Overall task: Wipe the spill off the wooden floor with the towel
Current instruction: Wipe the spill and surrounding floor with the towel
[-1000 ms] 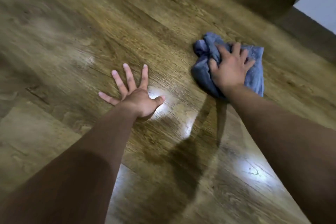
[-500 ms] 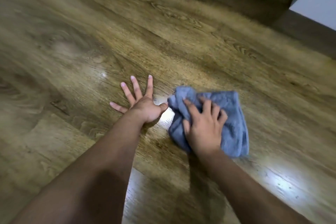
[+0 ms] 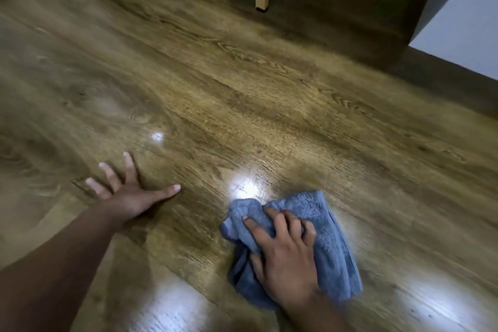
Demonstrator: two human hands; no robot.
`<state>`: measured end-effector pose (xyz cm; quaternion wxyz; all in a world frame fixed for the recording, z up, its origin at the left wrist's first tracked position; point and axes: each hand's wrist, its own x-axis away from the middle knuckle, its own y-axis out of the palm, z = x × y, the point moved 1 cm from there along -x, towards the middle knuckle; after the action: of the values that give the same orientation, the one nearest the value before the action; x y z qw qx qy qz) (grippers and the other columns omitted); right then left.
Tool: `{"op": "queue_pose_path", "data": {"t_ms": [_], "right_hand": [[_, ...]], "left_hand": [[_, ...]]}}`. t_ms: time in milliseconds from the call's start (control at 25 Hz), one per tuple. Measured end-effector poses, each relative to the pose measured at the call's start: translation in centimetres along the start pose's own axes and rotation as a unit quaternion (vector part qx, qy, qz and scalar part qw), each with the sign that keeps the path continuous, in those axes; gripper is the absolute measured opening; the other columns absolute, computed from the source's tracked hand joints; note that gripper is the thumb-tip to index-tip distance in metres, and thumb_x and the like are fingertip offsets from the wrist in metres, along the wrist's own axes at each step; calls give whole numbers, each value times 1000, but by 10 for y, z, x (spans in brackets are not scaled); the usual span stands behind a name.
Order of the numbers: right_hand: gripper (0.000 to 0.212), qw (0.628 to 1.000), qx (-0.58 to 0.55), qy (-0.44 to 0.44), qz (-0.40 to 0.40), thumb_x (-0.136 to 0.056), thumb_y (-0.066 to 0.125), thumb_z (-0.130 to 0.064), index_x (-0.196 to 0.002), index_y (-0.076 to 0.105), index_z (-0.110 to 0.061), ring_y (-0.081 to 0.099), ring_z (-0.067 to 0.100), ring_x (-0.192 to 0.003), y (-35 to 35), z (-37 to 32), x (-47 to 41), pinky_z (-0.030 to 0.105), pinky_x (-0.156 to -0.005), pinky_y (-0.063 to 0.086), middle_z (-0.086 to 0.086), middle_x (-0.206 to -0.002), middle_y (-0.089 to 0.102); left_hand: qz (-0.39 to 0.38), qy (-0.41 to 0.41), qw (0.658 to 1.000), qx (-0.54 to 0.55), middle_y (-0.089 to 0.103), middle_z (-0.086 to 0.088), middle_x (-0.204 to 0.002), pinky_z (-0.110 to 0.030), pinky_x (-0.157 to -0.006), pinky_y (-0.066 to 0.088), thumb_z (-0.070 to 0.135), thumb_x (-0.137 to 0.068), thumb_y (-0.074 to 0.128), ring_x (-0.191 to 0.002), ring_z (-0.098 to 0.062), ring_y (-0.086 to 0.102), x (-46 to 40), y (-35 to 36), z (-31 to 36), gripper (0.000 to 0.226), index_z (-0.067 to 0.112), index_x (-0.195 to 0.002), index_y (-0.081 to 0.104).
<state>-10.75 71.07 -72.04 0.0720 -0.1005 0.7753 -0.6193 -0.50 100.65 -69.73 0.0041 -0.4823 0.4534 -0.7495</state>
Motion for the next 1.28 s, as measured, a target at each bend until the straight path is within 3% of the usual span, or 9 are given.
{"op": "queue_pose_path", "data": {"t_ms": [200, 360, 560, 760, 840, 880, 960, 1080, 1280], "right_hand": [[51, 998, -21, 63, 15, -77, 64, -47, -127, 61, -38, 47, 33, -116, -1, -7, -87, 54, -100, 26, 5, -129, 53], [50, 997, -13, 75, 2, -85, 60, -47, -134, 55, -39, 40, 34, -119, 3, -18, -158, 59, -104, 19, 5, -131, 46], [52, 996, 8, 88, 22, -84, 59, -46, -135, 54, -38, 37, 33, -117, 9, -32, -198, 57, -104, 17, 6, -132, 44], [54, 996, -2, 90, 16, -85, 63, -43, -138, 54, -37, 34, 34, -120, 7, -37, -187, 56, -105, 23, 9, -135, 44], [52, 998, -1, 56, 21, -83, 67, -40, -135, 60, -34, 37, 34, -119, 9, -54, -168, 55, -103, 26, 9, -133, 48], [50, 999, 3, 23, 23, -83, 65, -40, -132, 62, -33, 39, 34, -118, 12, -62, -154, 55, -101, 28, 9, -132, 49], [51, 999, 16, -22, 29, -81, 52, -46, -129, 65, -33, 44, 34, -115, 17, -68, -132, 54, -97, 31, 7, -129, 51], [54, 999, 15, -33, 32, -79, 45, -49, -127, 65, -34, 44, 36, -112, 19, -75, -144, 56, -95, 32, 7, -128, 49], [39, 991, 18, 104, 82, -84, 55, -38, -122, 61, -29, 39, 40, -113, 35, -129, -238, 57, -99, 28, 17, -127, 46]], "left_hand": [[-37, 37, 998, 29, -58, 9, -147, -70, -117, -13, 95, -32, 65, -141, -36, -46, -12, -1, -10, 150, 64, -133, -41], [-46, 41, 997, 40, -71, 22, -112, -75, -114, -11, 97, -27, 60, -133, -29, -54, -12, -3, -10, 140, 70, -111, -48], [-50, 20, 998, 33, -67, 18, -132, -84, -103, -6, 100, -25, 57, -139, -28, -51, -9, -7, -7, 148, 66, -127, -45], [-23, 20, 999, 25, -60, 10, -145, -85, -104, -3, 95, -45, 67, -143, -32, -45, -8, -3, -8, 146, 60, -139, -40], [30, 31, 999, 18, -36, 8, -163, -79, -108, 4, 96, -55, 59, -153, -32, -23, -12, -7, -12, 129, 58, -152, -18], [96, 53, 994, 19, -7, 3, -169, -71, -111, 12, 95, -66, 49, -153, -31, -1, -17, -12, -23, 108, 53, -157, 8], [269, 87, 958, 51, 38, -2, -154, -58, -108, 24, 82, -82, 31, -138, -28, 31, -28, -19, -59, 77, 36, -142, 50], [401, 81, 911, 56, 45, -1, -152, -60, -107, 28, 65, -89, 35, -140, -29, 37, -44, -10, -128, 64, 28, -134, 59], [451, 97, 887, 8, 50, -4, -149, -59, -104, 27, 58, -88, 51, -139, -31, 41, -55, 4, -133, 55, 25, -131, 62]]}}
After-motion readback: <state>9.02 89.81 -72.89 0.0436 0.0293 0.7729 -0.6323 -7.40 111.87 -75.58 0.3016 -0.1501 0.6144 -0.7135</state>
